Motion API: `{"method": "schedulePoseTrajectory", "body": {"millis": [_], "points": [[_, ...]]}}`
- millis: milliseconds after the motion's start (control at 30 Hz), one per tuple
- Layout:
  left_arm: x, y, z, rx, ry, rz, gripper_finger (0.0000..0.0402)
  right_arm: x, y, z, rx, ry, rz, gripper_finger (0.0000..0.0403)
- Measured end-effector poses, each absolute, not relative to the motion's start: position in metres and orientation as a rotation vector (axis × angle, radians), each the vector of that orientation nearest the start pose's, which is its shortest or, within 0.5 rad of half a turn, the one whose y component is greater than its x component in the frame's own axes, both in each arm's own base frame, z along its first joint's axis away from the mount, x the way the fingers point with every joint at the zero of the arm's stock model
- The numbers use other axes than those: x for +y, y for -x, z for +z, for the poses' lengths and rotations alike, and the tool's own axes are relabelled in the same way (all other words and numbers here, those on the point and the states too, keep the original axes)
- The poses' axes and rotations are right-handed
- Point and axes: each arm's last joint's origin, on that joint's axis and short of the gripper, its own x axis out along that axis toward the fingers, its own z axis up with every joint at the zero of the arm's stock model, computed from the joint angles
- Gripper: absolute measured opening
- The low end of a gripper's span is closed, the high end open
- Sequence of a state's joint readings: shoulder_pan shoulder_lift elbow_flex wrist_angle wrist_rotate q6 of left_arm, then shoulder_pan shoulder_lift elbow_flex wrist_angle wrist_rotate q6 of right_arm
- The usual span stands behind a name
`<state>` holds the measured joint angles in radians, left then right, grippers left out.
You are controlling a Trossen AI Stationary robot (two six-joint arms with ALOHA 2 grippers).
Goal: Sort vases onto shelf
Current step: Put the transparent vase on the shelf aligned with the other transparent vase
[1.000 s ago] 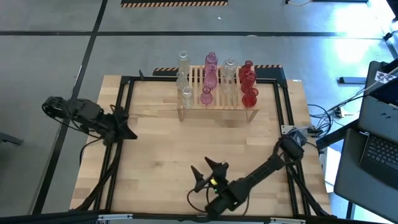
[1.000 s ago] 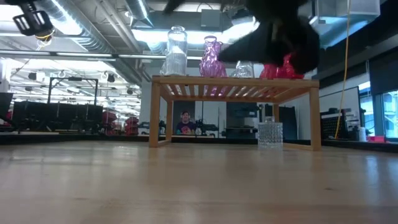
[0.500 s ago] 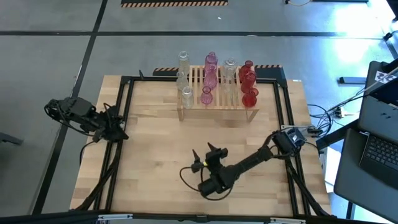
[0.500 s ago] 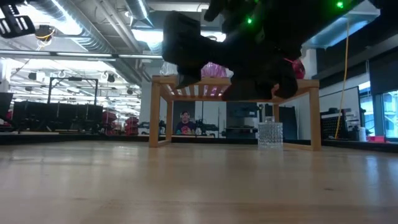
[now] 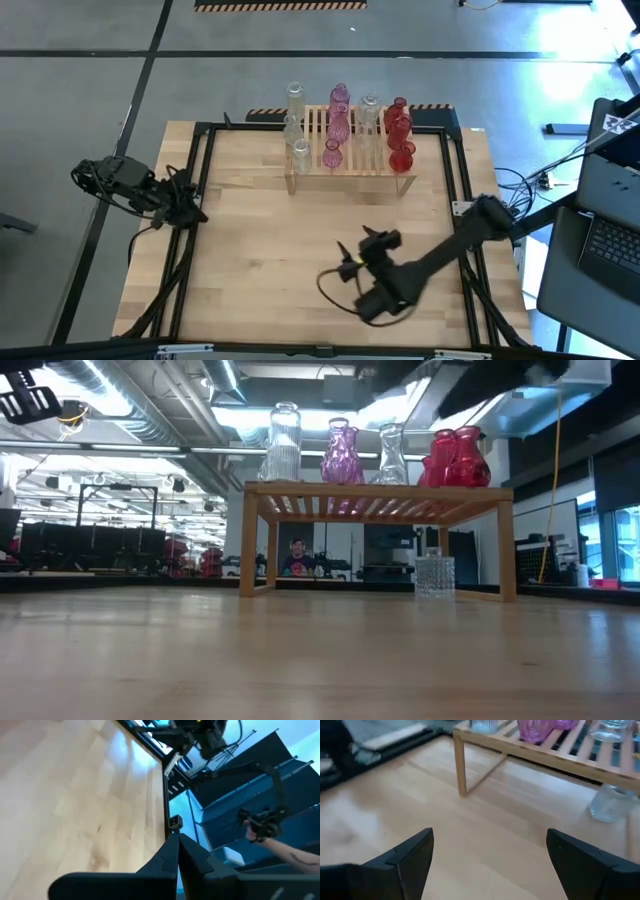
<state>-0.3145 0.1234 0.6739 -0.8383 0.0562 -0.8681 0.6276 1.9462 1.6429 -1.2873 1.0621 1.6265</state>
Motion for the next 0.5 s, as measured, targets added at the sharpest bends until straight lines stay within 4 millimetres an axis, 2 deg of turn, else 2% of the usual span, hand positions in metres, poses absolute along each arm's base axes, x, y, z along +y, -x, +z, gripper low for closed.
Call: {"method": "schedulePoseTrajectory", "body": {"millis": [133, 267, 400, 500], "points": [[-0.009, -0.027, 0.288, 0.404, 0.785, -0.187, 0.0000, 0.191, -0.280, 0.285, 0.499, -0.255, -0.913, 0.0335], [-0.008, -0.027, 0.288, 0.378, 0.754, -0.144, 0.0000, 0.167, -0.269, 0.316, 0.440, -0.260, -0.926, 0.0335], [-0.006, -0.028, 0.288, 0.355, 0.742, -0.097, 0.0000, 0.149, -0.272, 0.339, 0.321, -0.378, -0.924, 0.0335], [-0.005, -0.028, 0.288, 0.338, 0.738, -0.061, 0.0000, 0.153, -0.293, 0.345, 0.277, -0.435, -0.841, 0.0335]]}}
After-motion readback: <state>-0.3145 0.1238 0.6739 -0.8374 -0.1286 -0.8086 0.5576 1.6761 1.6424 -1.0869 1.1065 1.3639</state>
